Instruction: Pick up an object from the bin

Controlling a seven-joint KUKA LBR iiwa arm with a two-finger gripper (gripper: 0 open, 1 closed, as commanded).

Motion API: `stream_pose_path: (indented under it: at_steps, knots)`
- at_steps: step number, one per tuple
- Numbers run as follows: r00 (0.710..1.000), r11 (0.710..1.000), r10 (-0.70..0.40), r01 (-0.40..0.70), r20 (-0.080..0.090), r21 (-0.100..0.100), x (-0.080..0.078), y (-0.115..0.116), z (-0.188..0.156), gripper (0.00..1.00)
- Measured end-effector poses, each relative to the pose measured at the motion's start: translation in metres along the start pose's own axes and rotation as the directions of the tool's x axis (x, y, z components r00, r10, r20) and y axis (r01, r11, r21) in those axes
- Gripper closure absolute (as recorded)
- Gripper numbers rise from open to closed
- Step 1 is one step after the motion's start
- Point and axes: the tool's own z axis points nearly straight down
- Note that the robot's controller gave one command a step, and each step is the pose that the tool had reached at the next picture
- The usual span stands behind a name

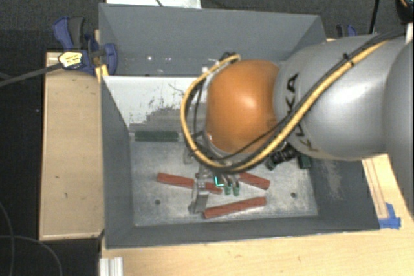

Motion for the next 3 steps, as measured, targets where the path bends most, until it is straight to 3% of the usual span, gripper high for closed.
stream_pose_path:
  at_steps: [1,2,3]
  knots:
    - [1.0,1.0,0.018,-0.018,0.003,0.002,-0.0371,-0.0694,0.1089,0.0]
    - [1.0,1.0,0.022,-0.022,0.007,-0.002,-0.0374,-0.0658,0.1045,1.0]
    - [1.0,1.0,0.025,-0.025,0.007,-0.002,-0.0374,-0.0658,0.1045,0.0]
